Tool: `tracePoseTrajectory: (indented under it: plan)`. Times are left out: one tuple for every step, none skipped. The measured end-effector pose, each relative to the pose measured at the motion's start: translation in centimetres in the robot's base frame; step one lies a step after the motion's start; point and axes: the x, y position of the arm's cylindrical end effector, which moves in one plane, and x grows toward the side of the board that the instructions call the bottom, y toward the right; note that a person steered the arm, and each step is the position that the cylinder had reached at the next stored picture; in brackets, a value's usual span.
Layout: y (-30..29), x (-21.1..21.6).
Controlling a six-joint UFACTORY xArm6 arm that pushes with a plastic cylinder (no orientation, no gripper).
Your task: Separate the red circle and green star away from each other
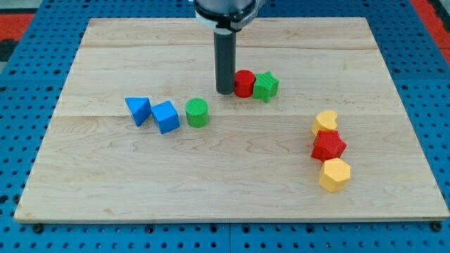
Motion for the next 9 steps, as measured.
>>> tracePoseTrajectory:
  plan:
    - [-2.7, -2.9]
    - [-1.0, -4.1]
    - [1.1, 1.0]
    - [1.5, 6.5]
    - [0.4, 4.5]
    - [-1.2, -0.7]
    - [0.8, -2.6]
    - [3.7, 4.3]
    - [5.8, 10.2]
